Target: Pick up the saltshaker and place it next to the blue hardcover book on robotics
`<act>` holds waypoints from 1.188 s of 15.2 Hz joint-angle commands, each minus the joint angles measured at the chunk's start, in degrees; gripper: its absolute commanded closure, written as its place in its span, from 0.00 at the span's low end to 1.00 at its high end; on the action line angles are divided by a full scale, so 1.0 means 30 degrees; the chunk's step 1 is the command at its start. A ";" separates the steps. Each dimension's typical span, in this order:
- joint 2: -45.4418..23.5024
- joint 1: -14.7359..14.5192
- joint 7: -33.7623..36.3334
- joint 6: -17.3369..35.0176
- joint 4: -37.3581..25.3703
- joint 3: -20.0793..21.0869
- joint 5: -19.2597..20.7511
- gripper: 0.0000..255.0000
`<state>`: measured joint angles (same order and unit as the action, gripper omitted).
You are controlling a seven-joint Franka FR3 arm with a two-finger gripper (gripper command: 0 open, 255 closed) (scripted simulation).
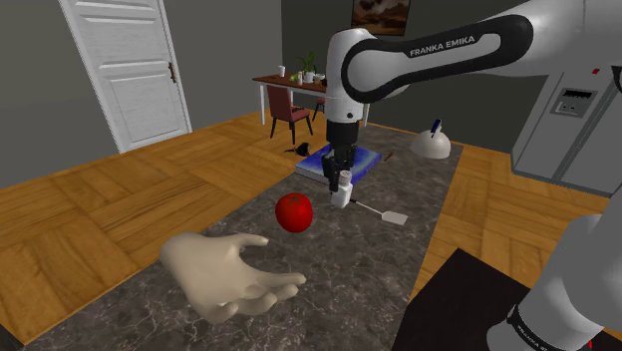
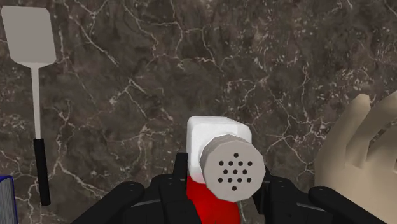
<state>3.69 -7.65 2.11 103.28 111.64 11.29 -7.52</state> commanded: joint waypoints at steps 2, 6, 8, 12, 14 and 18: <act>0.0340 0.0440 -0.0910 -0.0226 0.0224 -0.0504 0.0061 1.00; 0.0724 0.1299 -0.2716 -0.0422 0.0615 -0.1518 0.0281 1.00; 0.0802 0.1725 -0.3608 -0.0527 0.0681 -0.2031 0.0425 1.00; 0.0728 0.2584 -0.5377 -0.0749 0.0556 -0.3047 0.0745 1.00; 0.0579 0.3011 -0.6255 -0.0866 0.0365 -0.3550 0.0907 1.00; 0.0056 0.3861 -0.7999 -0.1119 -0.0279 -0.4535 0.1204 1.00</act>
<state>4.54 3.36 -20.65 100.10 111.58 -1.66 -4.10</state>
